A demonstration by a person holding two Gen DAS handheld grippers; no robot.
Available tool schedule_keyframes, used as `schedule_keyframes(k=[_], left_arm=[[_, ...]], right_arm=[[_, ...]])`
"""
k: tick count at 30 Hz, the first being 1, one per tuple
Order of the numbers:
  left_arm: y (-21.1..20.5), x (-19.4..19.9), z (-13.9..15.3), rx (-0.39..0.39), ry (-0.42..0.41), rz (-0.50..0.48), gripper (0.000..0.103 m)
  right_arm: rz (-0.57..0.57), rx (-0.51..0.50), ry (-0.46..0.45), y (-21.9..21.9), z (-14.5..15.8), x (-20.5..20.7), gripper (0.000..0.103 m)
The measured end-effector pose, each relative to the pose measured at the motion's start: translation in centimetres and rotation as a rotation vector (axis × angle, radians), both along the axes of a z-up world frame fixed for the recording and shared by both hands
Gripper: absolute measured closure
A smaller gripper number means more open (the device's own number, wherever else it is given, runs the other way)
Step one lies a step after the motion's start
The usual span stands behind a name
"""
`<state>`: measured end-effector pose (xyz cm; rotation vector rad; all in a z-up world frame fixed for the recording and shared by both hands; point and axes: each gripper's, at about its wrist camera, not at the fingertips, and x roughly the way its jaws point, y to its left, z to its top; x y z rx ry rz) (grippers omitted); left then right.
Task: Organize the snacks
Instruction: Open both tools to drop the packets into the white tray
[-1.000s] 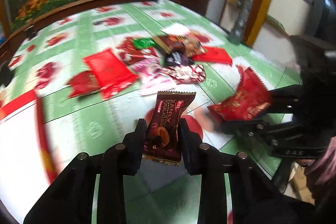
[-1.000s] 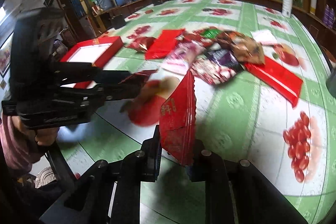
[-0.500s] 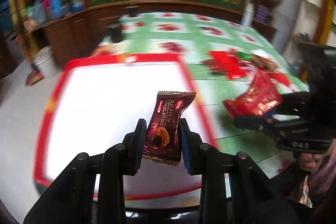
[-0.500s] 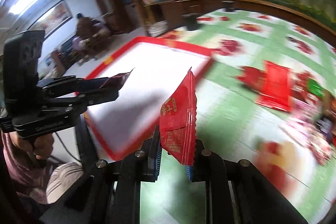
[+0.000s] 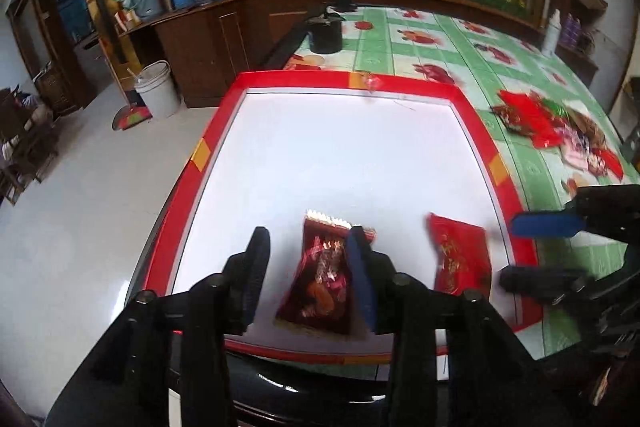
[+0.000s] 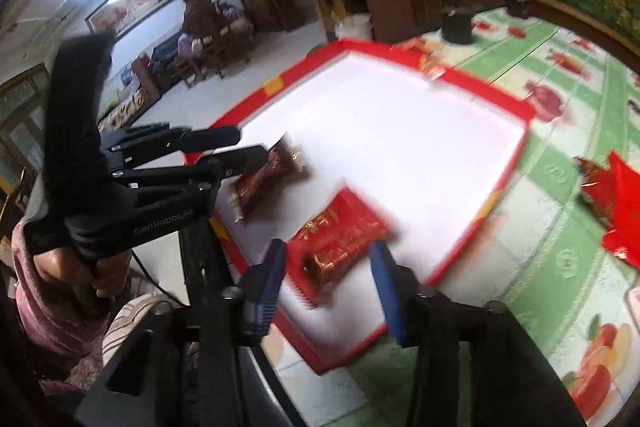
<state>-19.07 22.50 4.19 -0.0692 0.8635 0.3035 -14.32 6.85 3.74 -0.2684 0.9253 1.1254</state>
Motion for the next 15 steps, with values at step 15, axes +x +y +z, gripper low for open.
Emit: schedule_keyframes(k=[15], left_arm=[[-11.2, 4.8, 2.5, 0.040, -0.027, -0.318, 0.048]], right_arm=[[-0.442, 0.070, 0.028, -18.6, -0.2, 9.8, 0.051]])
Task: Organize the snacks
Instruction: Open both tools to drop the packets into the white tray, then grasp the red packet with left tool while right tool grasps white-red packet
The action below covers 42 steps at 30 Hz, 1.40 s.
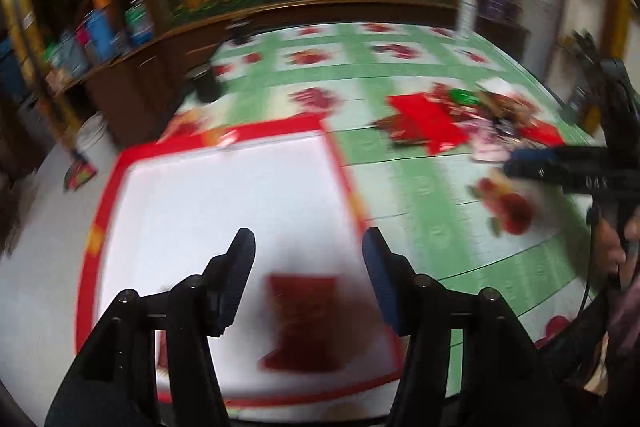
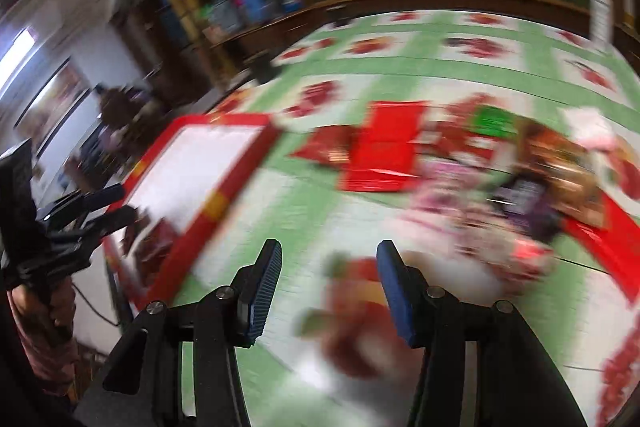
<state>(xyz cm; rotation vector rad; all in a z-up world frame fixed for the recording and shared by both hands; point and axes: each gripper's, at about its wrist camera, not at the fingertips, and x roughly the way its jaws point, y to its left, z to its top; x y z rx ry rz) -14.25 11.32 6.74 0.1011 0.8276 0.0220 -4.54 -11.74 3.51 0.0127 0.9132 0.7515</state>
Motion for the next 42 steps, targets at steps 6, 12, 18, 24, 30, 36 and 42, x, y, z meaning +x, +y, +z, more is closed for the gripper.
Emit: schedule_keyframes(k=[6, 12, 18, 24, 30, 36, 42], left_arm=[[-3.9, 5.2, 0.4, 0.040, 0.028, -0.095, 0.048], [-4.4, 11.0, -0.7, -0.019, 0.125, -0.065, 0.048], [-5.4, 15.0, -2.3, -0.130, 0.206, -0.022, 0.048], [-6.1, 17.8, -4.3, -0.197, 0.272, 0.039, 0.048], [-6.2, 18.4, -4.9, -0.213, 0.277, 0.053, 0.048], [-6.3, 17.9, -4.8, -0.224, 0.242, 0.013, 0.058], [-6.1, 17.4, -4.9, -0.226, 0.210, -0.003, 0.065]], right_arm=[[-0.074, -0.027, -0.042, -4.4, 0.9, 1.9, 0.045], [-0.065, -0.084, -0.039, -4.5, 0.1, 4.3, 0.045], [-0.048, -0.179, -0.040, -3.4, -2.2, 4.9, 0.046], [-0.029, -0.188, -0.037, -3.4, -2.8, 4.9, 0.046], [-0.012, -0.220, -0.062, -3.1, -2.8, 4.2, 0.045], [-0.019, -0.267, -0.096, -3.2, -2.7, 3.5, 0.069], [-0.015, -0.277, -0.104, -3.2, -2.7, 3.3, 0.070]])
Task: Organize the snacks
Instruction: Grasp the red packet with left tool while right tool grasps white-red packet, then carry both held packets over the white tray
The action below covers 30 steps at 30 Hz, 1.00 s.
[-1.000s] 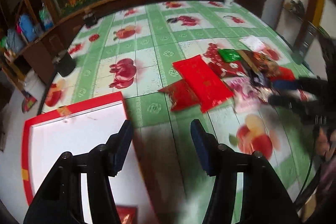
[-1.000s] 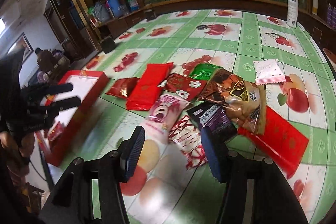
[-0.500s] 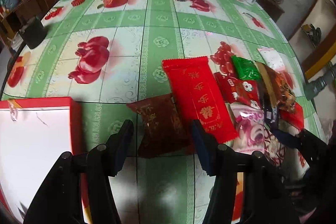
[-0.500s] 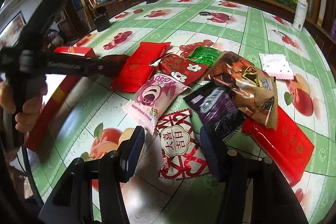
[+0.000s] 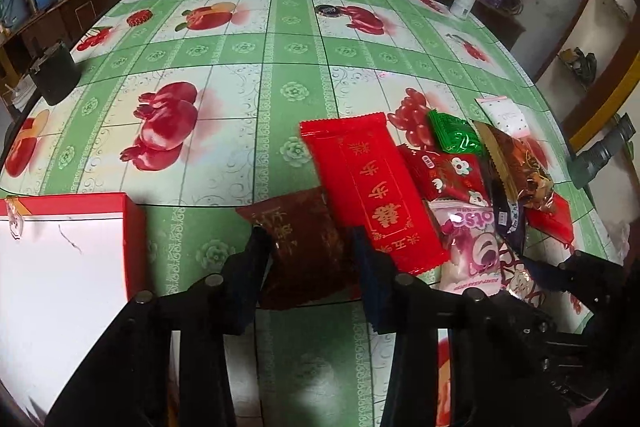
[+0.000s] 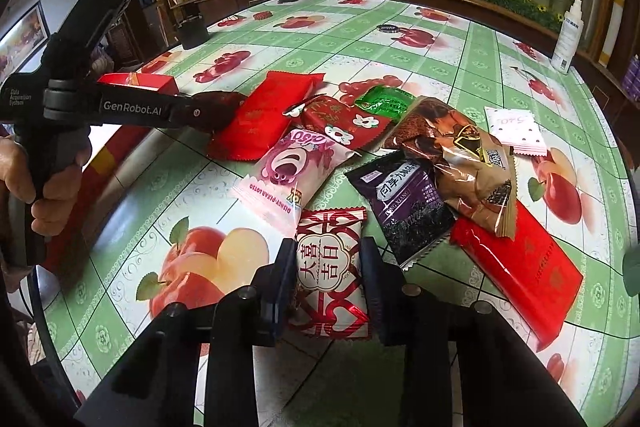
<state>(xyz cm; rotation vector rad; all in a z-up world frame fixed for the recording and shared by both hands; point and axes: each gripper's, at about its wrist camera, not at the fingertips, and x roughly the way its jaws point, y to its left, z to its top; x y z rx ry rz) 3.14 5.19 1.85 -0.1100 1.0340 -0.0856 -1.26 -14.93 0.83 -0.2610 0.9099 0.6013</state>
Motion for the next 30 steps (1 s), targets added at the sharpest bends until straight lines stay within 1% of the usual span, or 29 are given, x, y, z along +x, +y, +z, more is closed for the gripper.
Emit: schedule_keyframes(k=[2, 4, 6, 12, 17, 21, 26, 30], left_arm=[[0.2, 0.0, -0.4, 0.019, 0.030, 0.006, 0.072], [0.3, -0.6, -0.5, 0.046, 0.031, -0.008, 0.072], [0.4, -1.4, -0.5, 0.057, 0.030, -0.021, 0.072], [0.2, -4.2, -0.4, 0.026, 0.024, -0.041, 0.073], [-0.4, -6.4, -0.3, 0.019, 0.018, -0.067, 0.073], [-1.0, -8.3, -0.2, 0.007, 0.013, -0.096, 0.073], [-1.8, -10.4, 0.2, -0.031, 0.002, -0.132, 0.073], [-2.8, -11.6, 0.9, -0.036, -0.030, -0.171, 0.073]], right_arm=[[0.000, 0.003, 0.003, 0.0, 0.0, 0.0, 0.070], [0.000, 0.005, 0.003, 0.0, 0.0, -0.1, 0.069], [0.001, 0.001, -0.002, 0.0, 0.0, -0.1, 0.069], [0.002, 0.002, -0.002, 0.1, 0.1, -0.3, 0.070], [-0.004, 0.031, 0.015, -0.6, 0.1, -0.4, 0.071], [-0.017, 0.069, 0.034, -1.3, 0.1, -0.5, 0.072], [-0.042, 0.144, 0.075, -2.3, 0.2, -0.6, 0.073], [-0.060, 0.187, 0.094, -2.6, 0.2, -0.7, 0.073]])
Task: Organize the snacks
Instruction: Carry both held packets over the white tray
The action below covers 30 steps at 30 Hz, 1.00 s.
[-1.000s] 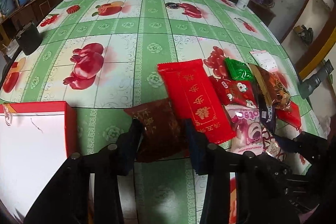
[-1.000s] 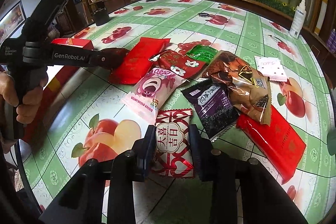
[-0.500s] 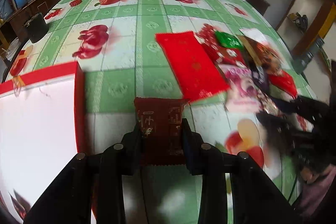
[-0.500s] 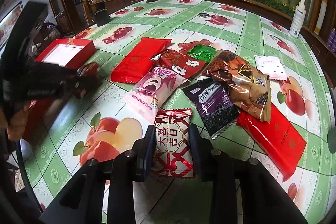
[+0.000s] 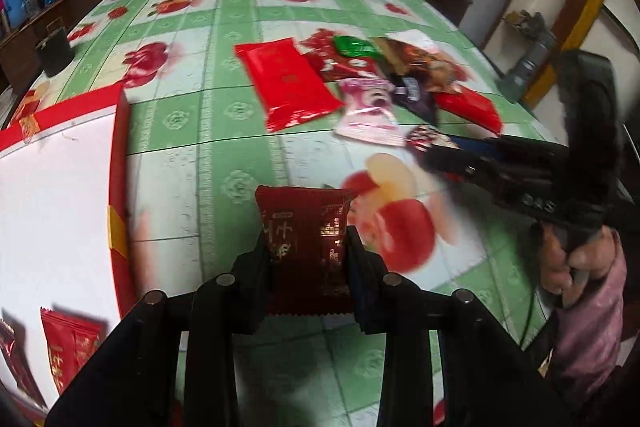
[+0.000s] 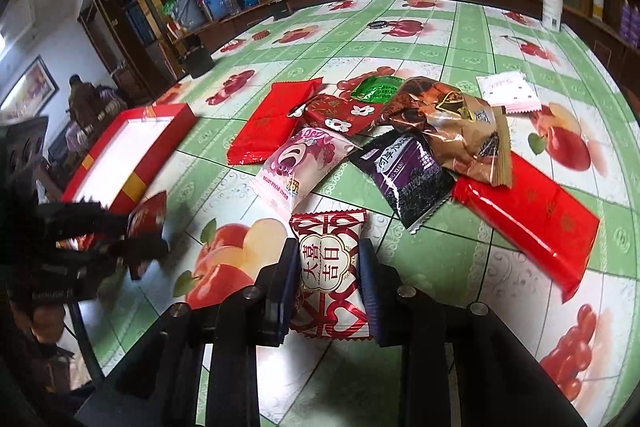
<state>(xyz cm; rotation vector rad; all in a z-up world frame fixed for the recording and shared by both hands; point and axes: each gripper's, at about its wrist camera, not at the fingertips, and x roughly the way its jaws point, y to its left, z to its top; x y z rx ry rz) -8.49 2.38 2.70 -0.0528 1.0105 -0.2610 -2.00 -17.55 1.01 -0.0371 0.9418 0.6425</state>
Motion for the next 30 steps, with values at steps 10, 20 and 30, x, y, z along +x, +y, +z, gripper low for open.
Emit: schedule_keyframes(k=[10, 20, 30], left_arm=[[0.5, -2.5, 3.1, -0.019, -0.097, -0.014, 0.073], [7.1, -5.6, 6.3, -0.027, -0.210, 0.131, 0.072], [16.2, -8.2, 5.9, 0.024, -0.233, 0.364, 0.072]], right_arm=[[-0.067, 0.174, 0.061, -1.3, 0.5, -0.4, 0.073], [0.033, 0.323, 0.138, 4.7, 0.8, -0.7, 0.074], [0.237, 0.342, 0.198, 16.5, 1.4, -2.4, 0.074]])
